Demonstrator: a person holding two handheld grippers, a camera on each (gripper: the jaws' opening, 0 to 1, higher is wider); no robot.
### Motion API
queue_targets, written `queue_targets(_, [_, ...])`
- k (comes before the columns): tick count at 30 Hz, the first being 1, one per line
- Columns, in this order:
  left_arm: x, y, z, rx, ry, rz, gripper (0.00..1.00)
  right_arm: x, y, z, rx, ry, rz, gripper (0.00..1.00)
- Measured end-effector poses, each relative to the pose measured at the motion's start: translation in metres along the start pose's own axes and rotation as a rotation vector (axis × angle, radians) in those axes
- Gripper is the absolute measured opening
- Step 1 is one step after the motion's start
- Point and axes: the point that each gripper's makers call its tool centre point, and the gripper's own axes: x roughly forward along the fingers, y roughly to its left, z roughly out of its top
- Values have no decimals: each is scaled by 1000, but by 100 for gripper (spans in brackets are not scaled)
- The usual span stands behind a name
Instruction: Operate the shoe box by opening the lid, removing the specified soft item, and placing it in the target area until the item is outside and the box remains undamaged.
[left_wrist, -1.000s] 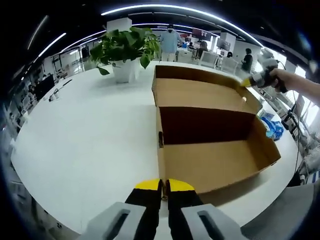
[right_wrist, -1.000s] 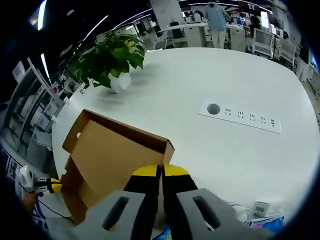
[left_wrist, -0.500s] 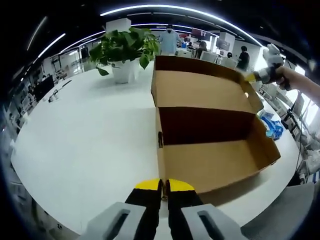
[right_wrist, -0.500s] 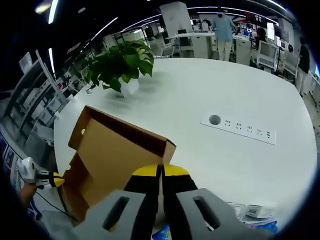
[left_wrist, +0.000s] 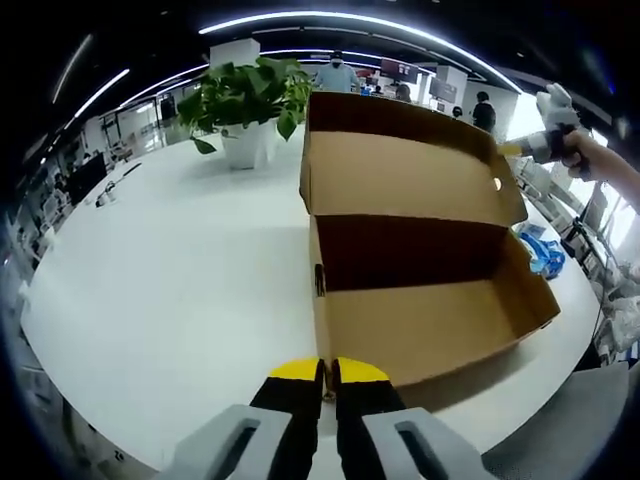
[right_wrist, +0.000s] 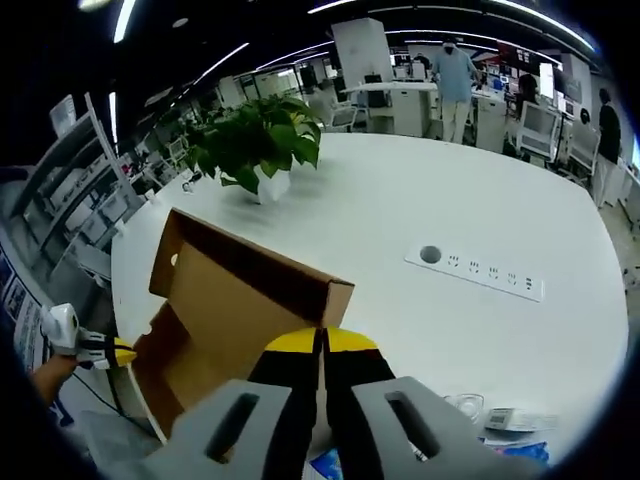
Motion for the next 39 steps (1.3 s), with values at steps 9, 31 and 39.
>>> queue_targets(9, [0,-1,0,7,-5,-7,3,-16,11,-1,-28,-39,1,0])
queue_targets(31, [0,-2,0,17,-23,-26,3,-53,40,-20,-75,-104,-7,0])
queue_targets(39, [0,-2,0,13,-28,-35,3,-64,51,-32,-80,-127,-16,0])
